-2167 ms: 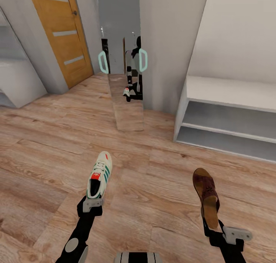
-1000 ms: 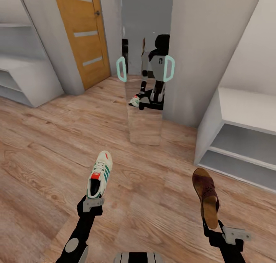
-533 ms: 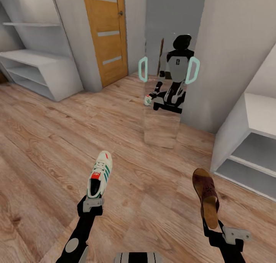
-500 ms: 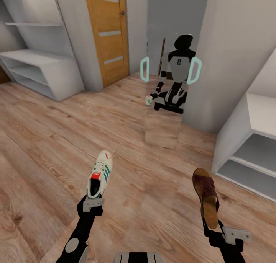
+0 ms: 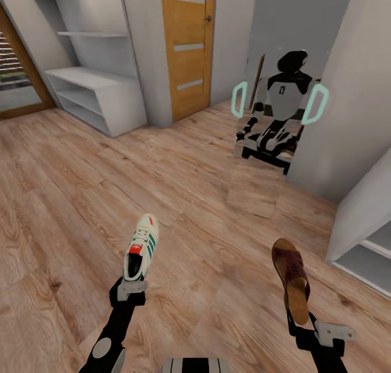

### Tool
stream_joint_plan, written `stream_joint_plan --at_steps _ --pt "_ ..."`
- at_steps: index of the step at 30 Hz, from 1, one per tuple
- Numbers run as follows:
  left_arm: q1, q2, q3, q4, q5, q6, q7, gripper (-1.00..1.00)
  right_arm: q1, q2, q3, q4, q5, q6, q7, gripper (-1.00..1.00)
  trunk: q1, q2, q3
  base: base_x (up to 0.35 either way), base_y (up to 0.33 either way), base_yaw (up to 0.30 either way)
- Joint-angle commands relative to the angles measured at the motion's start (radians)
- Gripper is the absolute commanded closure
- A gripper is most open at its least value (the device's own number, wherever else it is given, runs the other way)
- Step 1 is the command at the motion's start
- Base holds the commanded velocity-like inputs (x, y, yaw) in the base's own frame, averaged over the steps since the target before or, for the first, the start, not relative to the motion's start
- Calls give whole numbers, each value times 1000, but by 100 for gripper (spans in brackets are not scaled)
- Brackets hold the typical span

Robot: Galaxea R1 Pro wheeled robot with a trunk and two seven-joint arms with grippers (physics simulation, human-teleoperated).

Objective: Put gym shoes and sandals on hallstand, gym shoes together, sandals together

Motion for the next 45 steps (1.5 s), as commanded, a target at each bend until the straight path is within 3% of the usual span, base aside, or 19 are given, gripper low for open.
stream_joint_plan --at_steps 1,45 --pt "0 0 0 0 -1 0 1 100 0 0 0 0 0 0 0 100 0 0 0 0 0 294" --pt "0 0 -1 0 -1 0 1 100 0 1 1 0 16 0 0 100 0 0 0 0 0 294"
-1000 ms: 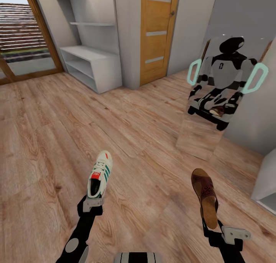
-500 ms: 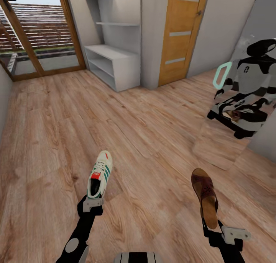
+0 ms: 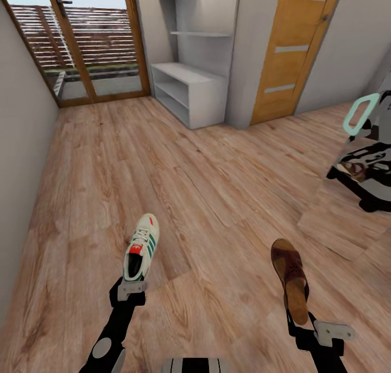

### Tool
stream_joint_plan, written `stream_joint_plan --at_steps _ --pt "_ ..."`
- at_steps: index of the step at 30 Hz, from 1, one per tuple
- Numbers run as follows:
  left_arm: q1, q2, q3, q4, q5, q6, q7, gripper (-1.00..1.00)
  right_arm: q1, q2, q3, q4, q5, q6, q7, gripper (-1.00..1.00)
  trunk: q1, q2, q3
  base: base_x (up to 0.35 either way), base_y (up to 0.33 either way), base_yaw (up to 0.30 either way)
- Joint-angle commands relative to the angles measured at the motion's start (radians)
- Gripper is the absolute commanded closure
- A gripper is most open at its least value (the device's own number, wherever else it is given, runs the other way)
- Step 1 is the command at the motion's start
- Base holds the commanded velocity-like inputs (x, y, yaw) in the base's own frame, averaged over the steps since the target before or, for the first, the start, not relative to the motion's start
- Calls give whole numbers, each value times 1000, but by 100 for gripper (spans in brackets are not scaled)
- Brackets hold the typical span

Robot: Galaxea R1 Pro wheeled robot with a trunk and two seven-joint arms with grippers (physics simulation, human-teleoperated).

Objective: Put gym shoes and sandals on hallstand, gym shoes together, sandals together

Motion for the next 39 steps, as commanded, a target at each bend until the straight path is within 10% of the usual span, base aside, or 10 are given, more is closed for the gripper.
stream_joint_plan --at_steps 1,39 --pt "0 0 0 0 -1 0 1 100 0 0 0 0 -3 0 0 100 0 0 0 0 0 294" --pt "0 0 0 -1 0 -1 1 100 0 0 16 5 5 0 -10 100 0 0 0 0 0 294"
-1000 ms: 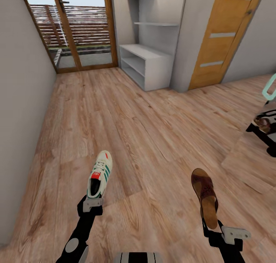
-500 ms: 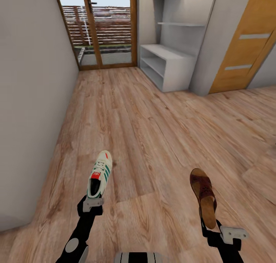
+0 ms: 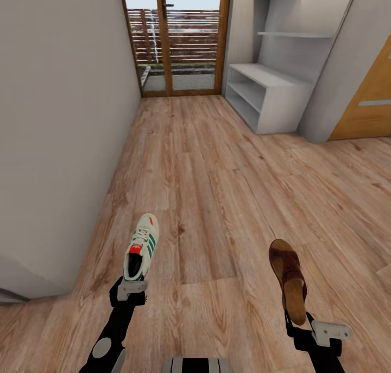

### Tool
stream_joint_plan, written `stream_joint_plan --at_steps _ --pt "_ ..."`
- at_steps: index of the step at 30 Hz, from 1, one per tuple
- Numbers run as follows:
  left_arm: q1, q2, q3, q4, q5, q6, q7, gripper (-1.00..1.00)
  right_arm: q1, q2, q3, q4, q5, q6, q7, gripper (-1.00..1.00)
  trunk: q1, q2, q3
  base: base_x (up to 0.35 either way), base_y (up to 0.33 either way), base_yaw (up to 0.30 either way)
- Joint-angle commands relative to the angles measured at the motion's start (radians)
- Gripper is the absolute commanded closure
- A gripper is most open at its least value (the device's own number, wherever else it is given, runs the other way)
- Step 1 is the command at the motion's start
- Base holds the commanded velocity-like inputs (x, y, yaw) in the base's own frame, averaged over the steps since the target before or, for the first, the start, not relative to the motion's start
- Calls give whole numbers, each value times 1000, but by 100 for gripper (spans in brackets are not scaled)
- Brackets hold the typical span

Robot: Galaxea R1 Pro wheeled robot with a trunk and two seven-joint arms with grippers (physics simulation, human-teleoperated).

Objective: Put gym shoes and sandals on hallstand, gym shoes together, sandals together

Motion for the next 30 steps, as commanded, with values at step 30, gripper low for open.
stream_joint_plan --at_steps 30 --pt "0 -1 0 0 0 4 2 100 0 0 18 2 0 -1 0 100 0 0 0 133 0 60"
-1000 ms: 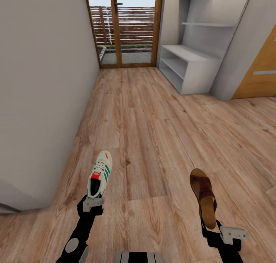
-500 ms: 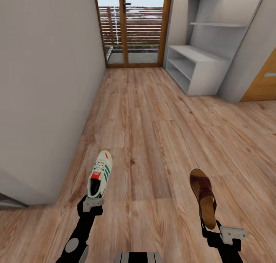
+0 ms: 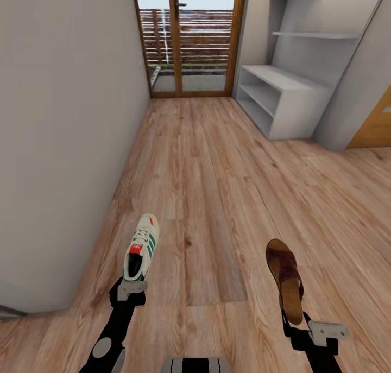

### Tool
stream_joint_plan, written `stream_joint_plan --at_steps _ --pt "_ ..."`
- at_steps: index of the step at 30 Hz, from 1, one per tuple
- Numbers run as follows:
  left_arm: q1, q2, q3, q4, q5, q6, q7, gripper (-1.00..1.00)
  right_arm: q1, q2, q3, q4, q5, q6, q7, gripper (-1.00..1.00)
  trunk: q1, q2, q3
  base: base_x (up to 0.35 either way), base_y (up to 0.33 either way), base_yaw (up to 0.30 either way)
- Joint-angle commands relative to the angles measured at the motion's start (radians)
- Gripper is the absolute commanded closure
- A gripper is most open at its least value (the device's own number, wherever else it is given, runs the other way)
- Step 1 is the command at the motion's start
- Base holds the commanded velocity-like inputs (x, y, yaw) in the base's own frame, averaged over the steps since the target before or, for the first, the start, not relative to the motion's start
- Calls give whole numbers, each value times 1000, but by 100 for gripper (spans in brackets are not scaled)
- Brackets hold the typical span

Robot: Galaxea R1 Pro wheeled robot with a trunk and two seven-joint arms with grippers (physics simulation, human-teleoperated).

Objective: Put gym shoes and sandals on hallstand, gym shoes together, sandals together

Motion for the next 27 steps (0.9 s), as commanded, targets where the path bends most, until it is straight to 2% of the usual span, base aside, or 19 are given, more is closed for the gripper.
stream_joint_plan --at_steps 1,8,27 --pt "0 0 0 0 -1 0 1 100 0 0 1 0 -3 -3 0 100 0 0 0 309 -20 1" --pt "0 -17 2 0 -2 0 0 100 1 0 5 0 -4 -31 0 100 0 0 0 318 -94 1" --pt "0 -19 3 0 -4 -2 1 100 1 0 5 0 -4 -35 0 100 0 0 0 317 -152 0"
